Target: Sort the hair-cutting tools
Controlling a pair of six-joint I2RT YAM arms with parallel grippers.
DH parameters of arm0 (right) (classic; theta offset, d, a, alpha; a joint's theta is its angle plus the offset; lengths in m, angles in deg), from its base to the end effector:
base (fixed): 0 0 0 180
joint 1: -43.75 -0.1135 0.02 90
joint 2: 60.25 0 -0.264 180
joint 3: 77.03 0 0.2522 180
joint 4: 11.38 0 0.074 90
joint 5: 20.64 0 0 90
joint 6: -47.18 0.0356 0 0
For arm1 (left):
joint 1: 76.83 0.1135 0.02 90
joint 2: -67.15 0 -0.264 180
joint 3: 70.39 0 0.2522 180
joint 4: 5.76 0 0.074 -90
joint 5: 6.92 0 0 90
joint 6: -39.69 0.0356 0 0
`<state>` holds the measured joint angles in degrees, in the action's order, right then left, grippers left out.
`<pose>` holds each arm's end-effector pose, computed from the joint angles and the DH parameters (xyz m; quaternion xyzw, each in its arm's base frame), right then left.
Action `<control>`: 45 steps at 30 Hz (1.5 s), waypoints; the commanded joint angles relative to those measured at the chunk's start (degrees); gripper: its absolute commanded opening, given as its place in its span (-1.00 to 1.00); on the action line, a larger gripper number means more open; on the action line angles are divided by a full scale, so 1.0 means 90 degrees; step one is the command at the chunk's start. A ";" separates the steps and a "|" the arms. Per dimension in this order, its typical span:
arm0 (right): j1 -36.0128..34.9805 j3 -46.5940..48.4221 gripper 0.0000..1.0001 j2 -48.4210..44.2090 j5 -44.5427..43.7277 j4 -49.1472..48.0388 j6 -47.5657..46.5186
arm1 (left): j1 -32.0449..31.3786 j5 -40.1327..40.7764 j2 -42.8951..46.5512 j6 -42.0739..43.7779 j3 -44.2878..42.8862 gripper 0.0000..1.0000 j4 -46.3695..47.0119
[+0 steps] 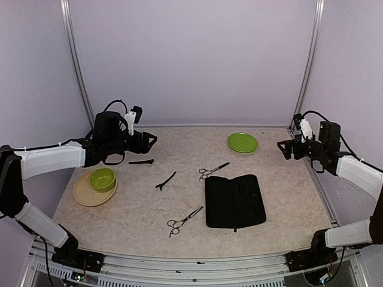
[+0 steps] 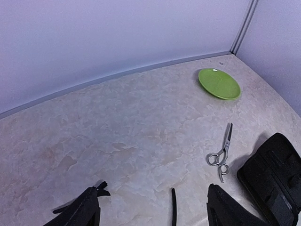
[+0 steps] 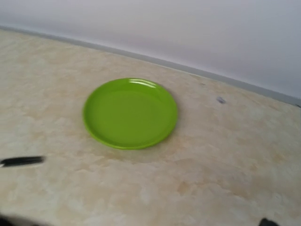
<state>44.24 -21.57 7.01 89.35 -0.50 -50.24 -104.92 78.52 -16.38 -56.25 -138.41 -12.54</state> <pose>0.2641 0.0099 0.2640 -0.1456 0.8124 0.1065 0.5545 0.2938 -0.1600 0.2669 0.1811 0.8101 -0.1945 0.5226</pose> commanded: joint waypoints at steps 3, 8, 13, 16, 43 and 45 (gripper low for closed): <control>-0.0097 0.0240 0.89 0.0051 0.2639 0.1405 -0.2228 | -0.1060 -0.0395 -0.0610 0.0450 -0.0723 0.49 -0.1379; -0.0463 0.0773 0.72 0.0812 0.2871 0.2596 -0.2514 | -0.1956 -0.0493 -0.1304 0.0692 -0.0972 0.41 -0.2171; -0.0883 0.1063 0.54 0.1503 0.2541 0.3247 -0.2342 | -0.2472 -0.0332 -0.1681 0.0615 -0.0855 0.33 -0.2304; -0.1185 0.1242 0.50 0.1819 0.2206 0.3717 -0.2404 | -0.2632 -0.0382 -0.1745 0.0545 -0.0734 0.27 -0.2210; -0.1725 0.1749 0.06 0.3306 0.0675 0.4101 -0.2114 | -0.3120 -0.0772 -0.4010 0.0156 -0.2796 0.08 -0.1722; -0.1725 0.1707 0.03 0.3244 0.0728 0.4188 -0.2172 | -0.3104 -0.0754 -0.4194 0.0170 -0.3043 0.07 -0.1779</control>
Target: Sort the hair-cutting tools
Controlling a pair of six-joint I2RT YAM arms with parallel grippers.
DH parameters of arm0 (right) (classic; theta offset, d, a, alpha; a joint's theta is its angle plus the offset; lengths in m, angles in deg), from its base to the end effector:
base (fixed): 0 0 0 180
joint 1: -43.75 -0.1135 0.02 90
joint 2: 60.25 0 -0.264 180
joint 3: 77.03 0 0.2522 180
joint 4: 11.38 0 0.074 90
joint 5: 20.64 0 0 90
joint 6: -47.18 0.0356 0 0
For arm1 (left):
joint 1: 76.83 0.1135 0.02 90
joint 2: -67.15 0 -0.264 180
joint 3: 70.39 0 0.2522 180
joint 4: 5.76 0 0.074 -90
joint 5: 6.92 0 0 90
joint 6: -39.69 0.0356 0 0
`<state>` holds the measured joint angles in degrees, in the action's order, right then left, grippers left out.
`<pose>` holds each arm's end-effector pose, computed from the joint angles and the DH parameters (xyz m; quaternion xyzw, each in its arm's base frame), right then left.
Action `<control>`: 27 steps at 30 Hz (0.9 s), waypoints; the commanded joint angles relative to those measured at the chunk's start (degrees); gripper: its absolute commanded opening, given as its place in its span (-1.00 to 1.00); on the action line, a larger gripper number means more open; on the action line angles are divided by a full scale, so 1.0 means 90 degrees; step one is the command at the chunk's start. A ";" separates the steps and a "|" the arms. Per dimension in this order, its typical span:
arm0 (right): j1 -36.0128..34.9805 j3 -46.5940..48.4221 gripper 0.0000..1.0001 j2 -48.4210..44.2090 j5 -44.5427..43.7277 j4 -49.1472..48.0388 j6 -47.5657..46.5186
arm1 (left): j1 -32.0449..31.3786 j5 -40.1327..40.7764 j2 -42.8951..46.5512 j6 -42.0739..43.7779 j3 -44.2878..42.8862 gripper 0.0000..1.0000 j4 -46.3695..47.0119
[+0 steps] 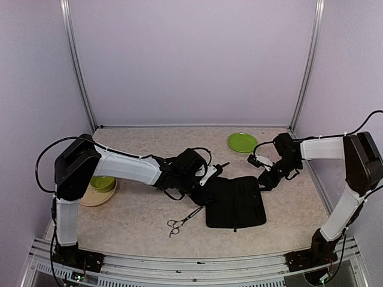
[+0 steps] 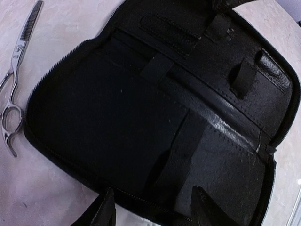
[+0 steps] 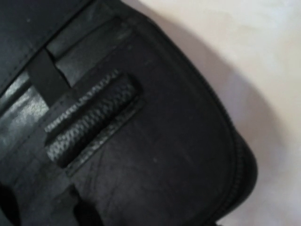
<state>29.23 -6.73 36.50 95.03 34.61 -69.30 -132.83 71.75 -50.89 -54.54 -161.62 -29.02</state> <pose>0.2951 0.0924 0.1622 -0.3692 0.8907 0.2028 0.1709 0.2397 -0.3679 0.1492 0.4386 0.8268 -0.2507 0.2474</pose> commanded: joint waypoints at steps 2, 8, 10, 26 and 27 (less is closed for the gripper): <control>-0.0057 -0.0003 0.02 -0.0142 0.0151 0.0371 -0.0145 | 0.0042 0.0015 -0.0495 -0.0049 -0.0650 0.06 0.0088; -0.0061 -0.0240 -0.01 -0.0438 0.0483 0.0704 -0.0399 | 0.0263 0.0060 -0.0973 -0.0205 -0.1345 -0.04 0.0116; -0.0082 -0.0331 -0.02 -0.0524 0.0619 0.0802 -0.0466 | 0.0327 -0.0071 -0.1129 -0.0244 -0.1531 -0.05 0.0135; -0.0112 0.0559 0.20 -0.0844 0.0106 0.0914 -0.0937 | 0.0920 0.0154 0.0052 -0.0508 -0.1192 0.04 -0.0148; -0.0114 0.0631 0.21 -0.0699 0.0039 0.0792 -0.0946 | 0.0974 0.0173 0.0175 -0.0465 -0.1036 0.04 -0.0239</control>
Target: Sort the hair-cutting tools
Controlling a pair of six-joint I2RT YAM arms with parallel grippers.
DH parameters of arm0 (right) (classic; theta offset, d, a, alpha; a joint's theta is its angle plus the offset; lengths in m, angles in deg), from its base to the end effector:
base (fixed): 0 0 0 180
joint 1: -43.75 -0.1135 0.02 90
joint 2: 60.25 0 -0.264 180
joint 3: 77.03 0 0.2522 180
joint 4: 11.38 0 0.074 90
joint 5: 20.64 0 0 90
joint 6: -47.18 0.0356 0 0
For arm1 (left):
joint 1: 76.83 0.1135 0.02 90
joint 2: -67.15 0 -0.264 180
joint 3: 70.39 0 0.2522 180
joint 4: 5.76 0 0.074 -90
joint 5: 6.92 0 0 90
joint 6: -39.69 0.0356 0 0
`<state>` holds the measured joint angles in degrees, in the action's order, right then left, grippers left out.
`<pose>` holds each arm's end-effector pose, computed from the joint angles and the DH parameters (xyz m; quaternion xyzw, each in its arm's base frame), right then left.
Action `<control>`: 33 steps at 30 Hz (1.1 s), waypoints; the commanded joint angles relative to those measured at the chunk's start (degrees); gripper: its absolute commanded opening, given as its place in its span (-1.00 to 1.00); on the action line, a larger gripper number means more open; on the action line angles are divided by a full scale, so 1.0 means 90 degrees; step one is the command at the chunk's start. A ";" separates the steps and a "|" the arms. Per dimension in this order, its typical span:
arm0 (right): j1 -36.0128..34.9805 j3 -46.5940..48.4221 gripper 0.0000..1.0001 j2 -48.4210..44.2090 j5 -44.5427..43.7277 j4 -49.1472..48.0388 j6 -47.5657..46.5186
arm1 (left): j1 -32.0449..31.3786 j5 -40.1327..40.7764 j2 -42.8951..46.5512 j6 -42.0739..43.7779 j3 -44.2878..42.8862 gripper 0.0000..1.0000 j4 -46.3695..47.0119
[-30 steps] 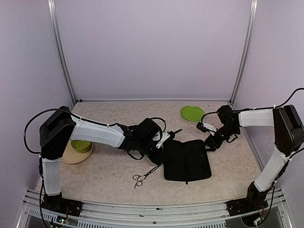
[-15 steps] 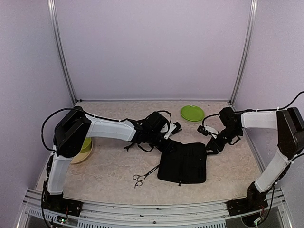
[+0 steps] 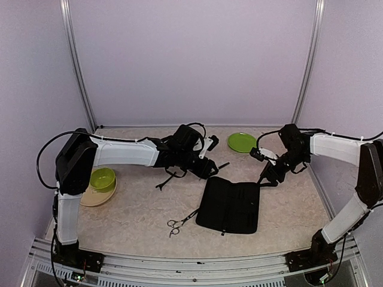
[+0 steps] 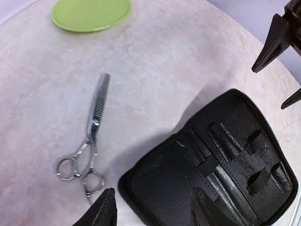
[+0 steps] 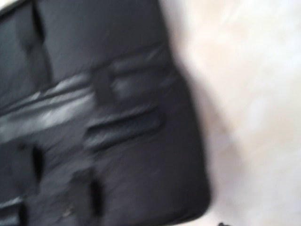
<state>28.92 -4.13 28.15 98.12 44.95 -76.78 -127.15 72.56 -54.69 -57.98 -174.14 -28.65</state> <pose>0.2745 0.0904 0.2100 -0.4308 0.8549 0.2164 0.1916 0.3023 -0.3746 0.1880 0.3649 0.8302 -0.2732 0.3209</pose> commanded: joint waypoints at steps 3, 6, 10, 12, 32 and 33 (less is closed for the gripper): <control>-0.0089 0.0701 0.23 0.0806 -0.0410 -0.0522 -0.0165 | 0.0509 0.0323 0.0961 -0.0012 0.0863 0.04 -0.0380; -0.0107 0.1085 0.20 0.1442 -0.0402 -0.0519 -0.0259 | 0.0745 0.0126 0.1080 -0.0072 0.1097 0.02 -0.0425; -0.0157 0.1457 0.10 0.2079 -0.0369 -0.0354 -0.0392 | 0.0872 0.0069 0.1064 -0.0128 0.1134 0.00 -0.0399; -0.0159 0.1483 0.04 0.2173 -0.0318 -0.0283 -0.0415 | 0.0874 0.0023 0.0952 -0.0126 0.1057 0.00 -0.0379; -0.0130 -0.0271 -0.85 0.0989 -0.1304 -0.0500 -0.0166 | 0.0530 0.0249 -0.1275 0.0084 -0.1079 -0.21 -0.0502; -0.0121 -0.0309 -0.86 0.0915 -0.1282 -0.0494 -0.0134 | 0.0516 0.0283 -0.1263 0.0110 -0.1047 -0.22 -0.0500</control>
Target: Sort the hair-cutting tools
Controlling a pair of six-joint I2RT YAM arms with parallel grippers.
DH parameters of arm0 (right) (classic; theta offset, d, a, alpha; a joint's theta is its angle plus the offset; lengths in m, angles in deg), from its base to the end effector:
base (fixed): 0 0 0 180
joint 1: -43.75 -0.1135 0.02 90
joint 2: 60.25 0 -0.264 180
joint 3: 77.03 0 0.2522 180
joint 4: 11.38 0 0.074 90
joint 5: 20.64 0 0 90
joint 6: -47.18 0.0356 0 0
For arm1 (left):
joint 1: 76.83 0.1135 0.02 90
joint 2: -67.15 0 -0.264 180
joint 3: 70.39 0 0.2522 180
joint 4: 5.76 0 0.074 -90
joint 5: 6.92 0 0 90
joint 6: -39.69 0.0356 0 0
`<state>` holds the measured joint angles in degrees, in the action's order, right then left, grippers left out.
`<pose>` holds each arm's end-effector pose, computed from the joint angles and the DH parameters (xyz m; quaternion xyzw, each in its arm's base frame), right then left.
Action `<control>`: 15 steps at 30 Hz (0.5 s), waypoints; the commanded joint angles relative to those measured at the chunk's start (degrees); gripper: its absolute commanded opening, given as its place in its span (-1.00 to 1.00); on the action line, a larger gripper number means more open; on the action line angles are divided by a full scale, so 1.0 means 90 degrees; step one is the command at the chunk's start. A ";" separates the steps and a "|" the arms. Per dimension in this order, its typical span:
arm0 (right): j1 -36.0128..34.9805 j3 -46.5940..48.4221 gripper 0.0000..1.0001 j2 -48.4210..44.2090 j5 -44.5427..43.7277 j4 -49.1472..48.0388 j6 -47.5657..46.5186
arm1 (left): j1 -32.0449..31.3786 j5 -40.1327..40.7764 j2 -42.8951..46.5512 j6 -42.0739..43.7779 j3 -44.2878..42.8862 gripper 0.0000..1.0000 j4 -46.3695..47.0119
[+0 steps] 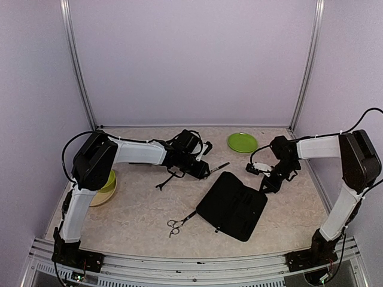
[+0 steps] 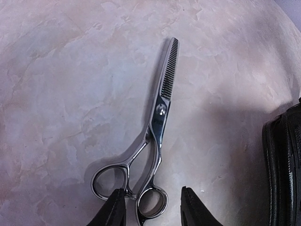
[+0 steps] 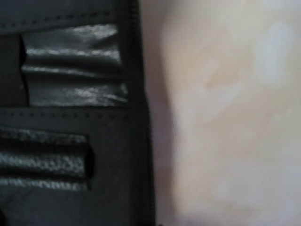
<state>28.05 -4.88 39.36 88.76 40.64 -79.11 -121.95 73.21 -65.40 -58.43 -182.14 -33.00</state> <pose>0.2928 0.0946 0.1517 -0.4441 0.8755 0.1489 0.1189 0.3536 -0.3637 0.1373 0.3244 0.8724 -0.2316 0.2829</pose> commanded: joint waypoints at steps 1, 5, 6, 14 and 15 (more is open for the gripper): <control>-0.0029 -0.0254 -0.86 -0.0385 -0.0212 -0.0024 0.0158 | -0.0080 0.0268 -0.0064 0.0182 -0.0134 -0.22 -0.0008; -0.0030 -0.0356 -0.79 -0.0510 -0.0048 -0.0183 0.0352 | -0.0113 0.0523 -0.0061 0.0315 -0.0142 -0.29 0.0003; -0.0024 -0.0371 -0.74 -0.0527 -0.0031 -0.0262 0.0402 | -0.0105 0.0552 -0.0068 0.0347 -0.0160 -0.32 0.0006; -0.0026 -0.0377 -0.37 -0.0570 0.0151 -0.0375 0.0449 | 0.0072 0.0378 -0.0282 0.0404 -0.0554 -0.45 -0.0136; -0.0028 -0.0370 -0.34 -0.0579 0.0141 -0.0369 0.0449 | 0.0067 0.0357 -0.0332 0.0413 -0.0624 -0.47 -0.0182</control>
<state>28.05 -7.85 35.82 88.83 38.02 -75.66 -121.99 77.32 -66.12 -55.79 -184.59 -33.50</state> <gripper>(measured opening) 0.309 0.281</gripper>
